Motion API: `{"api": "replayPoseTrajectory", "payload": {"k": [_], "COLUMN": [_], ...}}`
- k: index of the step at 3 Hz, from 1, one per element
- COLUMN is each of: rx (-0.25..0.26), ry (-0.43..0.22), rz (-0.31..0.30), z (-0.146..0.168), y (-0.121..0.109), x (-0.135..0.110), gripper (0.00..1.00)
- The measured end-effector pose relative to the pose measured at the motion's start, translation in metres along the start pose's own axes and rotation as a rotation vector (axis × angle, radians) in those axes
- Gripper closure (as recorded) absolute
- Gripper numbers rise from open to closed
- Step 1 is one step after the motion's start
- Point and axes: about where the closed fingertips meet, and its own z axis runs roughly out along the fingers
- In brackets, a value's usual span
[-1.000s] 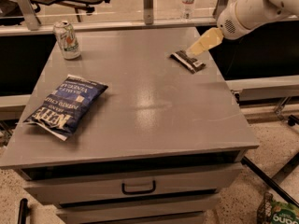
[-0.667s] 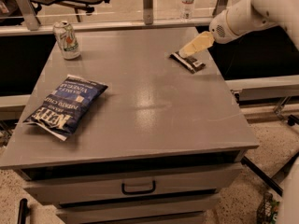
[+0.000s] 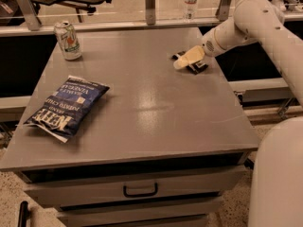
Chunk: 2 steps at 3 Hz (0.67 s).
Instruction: Pick rxbar chocolate
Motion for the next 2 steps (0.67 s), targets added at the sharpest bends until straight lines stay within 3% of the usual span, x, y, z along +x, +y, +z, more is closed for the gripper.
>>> {"api": "replayPoseTrajectory", "payload": {"k": [2], "rx": [0.007], "ry": [0.033], "rz": [-0.059], "z": [0.0108], "y": [0.0083], "x": [-0.0011], "gripper": [0.44]}}
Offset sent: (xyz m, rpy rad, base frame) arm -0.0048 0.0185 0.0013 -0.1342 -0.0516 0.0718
